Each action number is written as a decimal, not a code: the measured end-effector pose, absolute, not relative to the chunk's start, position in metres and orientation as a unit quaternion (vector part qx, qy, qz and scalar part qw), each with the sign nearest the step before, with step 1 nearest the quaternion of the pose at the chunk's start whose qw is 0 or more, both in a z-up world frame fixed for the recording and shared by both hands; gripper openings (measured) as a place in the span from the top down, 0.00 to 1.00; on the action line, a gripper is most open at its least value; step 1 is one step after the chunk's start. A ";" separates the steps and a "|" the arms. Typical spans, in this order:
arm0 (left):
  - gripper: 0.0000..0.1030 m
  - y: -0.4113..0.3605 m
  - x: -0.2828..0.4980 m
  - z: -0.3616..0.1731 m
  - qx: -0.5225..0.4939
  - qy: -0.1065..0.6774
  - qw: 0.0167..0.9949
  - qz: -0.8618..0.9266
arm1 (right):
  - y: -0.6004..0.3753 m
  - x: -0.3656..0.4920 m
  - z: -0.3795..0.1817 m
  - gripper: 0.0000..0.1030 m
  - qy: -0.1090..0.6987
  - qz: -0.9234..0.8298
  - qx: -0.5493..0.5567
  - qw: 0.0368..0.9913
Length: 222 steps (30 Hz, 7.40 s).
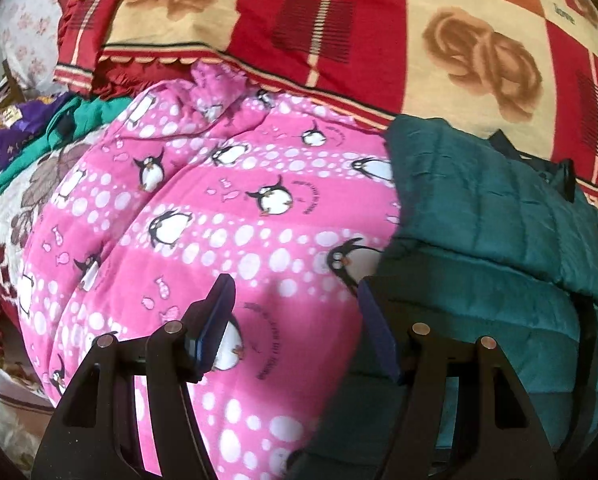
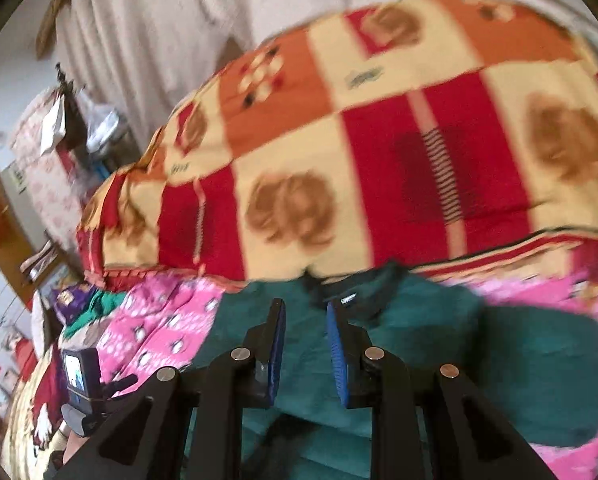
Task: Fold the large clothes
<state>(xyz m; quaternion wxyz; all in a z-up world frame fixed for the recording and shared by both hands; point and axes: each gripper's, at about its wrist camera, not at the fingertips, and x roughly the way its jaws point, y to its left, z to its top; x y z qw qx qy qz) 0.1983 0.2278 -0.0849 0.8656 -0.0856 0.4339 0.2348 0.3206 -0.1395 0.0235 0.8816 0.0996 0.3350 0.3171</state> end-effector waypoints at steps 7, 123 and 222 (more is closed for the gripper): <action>0.38 0.230 0.202 -0.078 -0.097 0.426 0.870 0.227 | -0.157 0.337 0.002 0.81 0.356 0.193 0.024 0.914; 0.79 0.187 0.285 -0.090 -0.151 0.394 0.906 0.036 | -0.243 0.299 -0.050 0.27 0.361 0.070 0.037 0.929; 0.33 0.189 0.105 -0.083 -0.073 0.405 0.907 0.090 | -0.261 0.131 -0.089 0.53 0.384 0.232 -0.032 0.893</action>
